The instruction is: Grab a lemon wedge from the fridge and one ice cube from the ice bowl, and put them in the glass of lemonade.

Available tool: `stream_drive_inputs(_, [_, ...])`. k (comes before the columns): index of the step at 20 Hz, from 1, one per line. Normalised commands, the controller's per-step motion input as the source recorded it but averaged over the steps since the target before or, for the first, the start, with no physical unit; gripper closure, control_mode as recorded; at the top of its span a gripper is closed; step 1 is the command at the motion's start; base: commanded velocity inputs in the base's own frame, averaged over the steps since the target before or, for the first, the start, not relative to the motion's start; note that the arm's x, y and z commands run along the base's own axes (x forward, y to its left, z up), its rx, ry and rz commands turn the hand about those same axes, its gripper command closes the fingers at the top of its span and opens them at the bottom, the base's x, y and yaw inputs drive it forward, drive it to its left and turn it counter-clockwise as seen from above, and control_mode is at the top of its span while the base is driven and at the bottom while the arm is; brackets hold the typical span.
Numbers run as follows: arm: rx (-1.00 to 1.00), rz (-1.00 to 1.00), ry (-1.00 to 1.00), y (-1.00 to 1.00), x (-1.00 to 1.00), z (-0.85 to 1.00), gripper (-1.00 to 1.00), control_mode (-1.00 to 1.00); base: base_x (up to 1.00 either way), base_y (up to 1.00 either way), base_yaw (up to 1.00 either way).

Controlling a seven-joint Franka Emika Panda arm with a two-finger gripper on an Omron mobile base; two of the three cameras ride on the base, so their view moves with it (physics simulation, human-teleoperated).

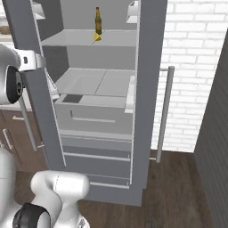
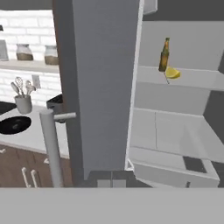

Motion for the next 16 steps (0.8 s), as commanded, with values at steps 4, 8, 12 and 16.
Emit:
stream_drive_inputs(4, [0.11,-0.24,0.04,-0.69,0.05,0.02,1.0,-1.0,0.0,0.0,0.0])
stream_drive_inputs(8, [0.21,-0.25,0.11,-0.45,0.33,0.0,1.0,-1.0,0.0,0.0,0.0])
stream_drive_inputs(12, [0.2,-0.16,0.15,-0.15,0.29,0.0,1.0,-1.0,0.0,0.0,0.0])
stream_drive_inputs(16, [0.14,-0.01,0.1,0.0,0.23,-0.16,-1.0,-1.0,0.0,0.0,0.0])
